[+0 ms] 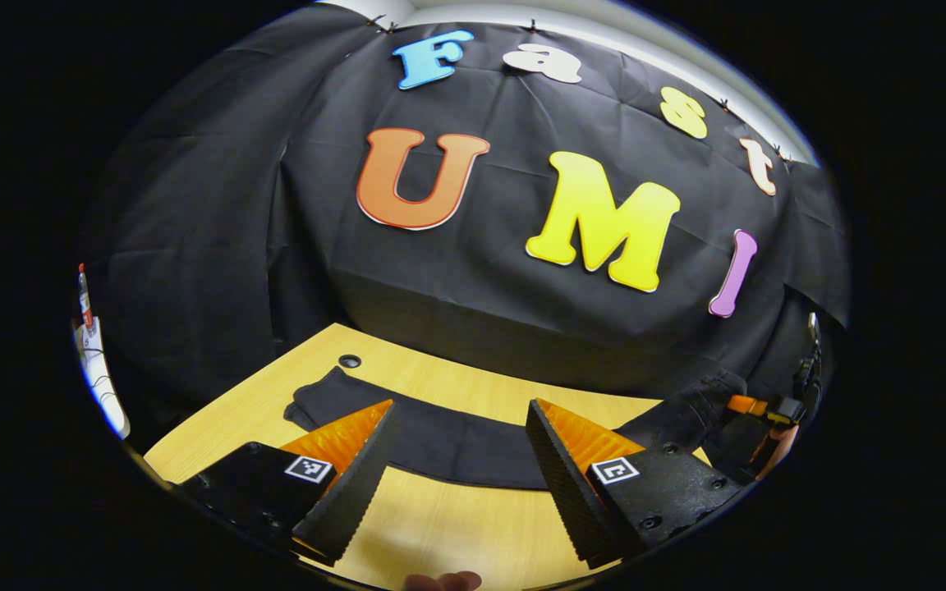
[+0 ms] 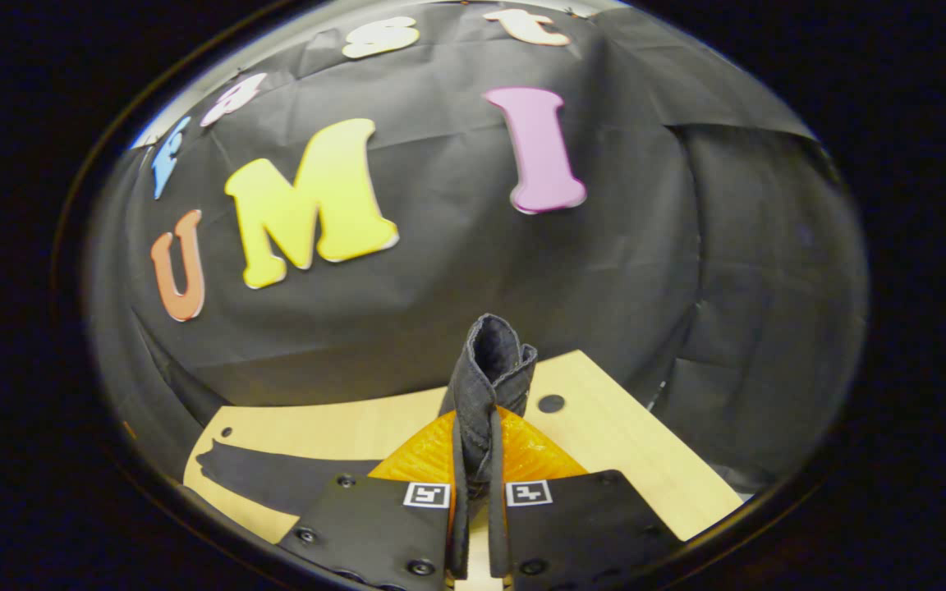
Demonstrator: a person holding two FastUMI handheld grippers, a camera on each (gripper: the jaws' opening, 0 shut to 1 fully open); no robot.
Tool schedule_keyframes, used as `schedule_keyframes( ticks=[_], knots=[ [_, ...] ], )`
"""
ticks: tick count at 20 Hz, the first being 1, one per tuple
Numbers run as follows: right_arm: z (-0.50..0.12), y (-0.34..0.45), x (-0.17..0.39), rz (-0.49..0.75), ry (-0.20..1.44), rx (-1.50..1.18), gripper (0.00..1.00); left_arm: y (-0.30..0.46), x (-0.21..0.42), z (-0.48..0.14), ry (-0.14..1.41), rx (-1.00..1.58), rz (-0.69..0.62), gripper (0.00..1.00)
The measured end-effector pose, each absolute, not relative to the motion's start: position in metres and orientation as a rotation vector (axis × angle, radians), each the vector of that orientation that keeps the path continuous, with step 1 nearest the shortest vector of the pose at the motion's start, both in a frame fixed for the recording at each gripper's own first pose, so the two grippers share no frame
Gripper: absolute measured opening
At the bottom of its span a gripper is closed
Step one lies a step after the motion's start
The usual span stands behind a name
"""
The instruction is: Grasp the waist and the cuffs of the jeans and fold them to make the two legs overlap; first hold the waist and fold one-third of the jeans toward the cuffs, then hold the cuffs and fold the remaining one-third in the same direction to finish folding.
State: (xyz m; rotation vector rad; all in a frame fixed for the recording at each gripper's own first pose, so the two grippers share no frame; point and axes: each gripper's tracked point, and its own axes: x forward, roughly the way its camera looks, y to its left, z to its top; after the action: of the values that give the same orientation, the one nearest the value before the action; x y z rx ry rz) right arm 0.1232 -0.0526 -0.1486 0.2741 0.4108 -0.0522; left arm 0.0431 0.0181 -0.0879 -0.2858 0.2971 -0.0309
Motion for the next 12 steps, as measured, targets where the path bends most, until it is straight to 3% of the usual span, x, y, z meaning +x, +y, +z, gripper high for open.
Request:
schedule_keyframes(
  ticks=[8,9,12],
  knots=[
    [-0.153,0.159,0.141,0.179,0.424,0.133,0.1,0.112,0.024,-0.087,0.244,-0.26,0.051,0.99],
    [-0.163,0.184,0.143,0.209,0.438,0.118,0.14,0.121,0.022,-0.088,0.239,-0.238,0.056,0.99],
    [-0.204,0.248,0.142,0.273,0.482,0.072,0.06,0.142,0.013,-0.096,0.246,-0.226,0.075,0.99]
  ],
)
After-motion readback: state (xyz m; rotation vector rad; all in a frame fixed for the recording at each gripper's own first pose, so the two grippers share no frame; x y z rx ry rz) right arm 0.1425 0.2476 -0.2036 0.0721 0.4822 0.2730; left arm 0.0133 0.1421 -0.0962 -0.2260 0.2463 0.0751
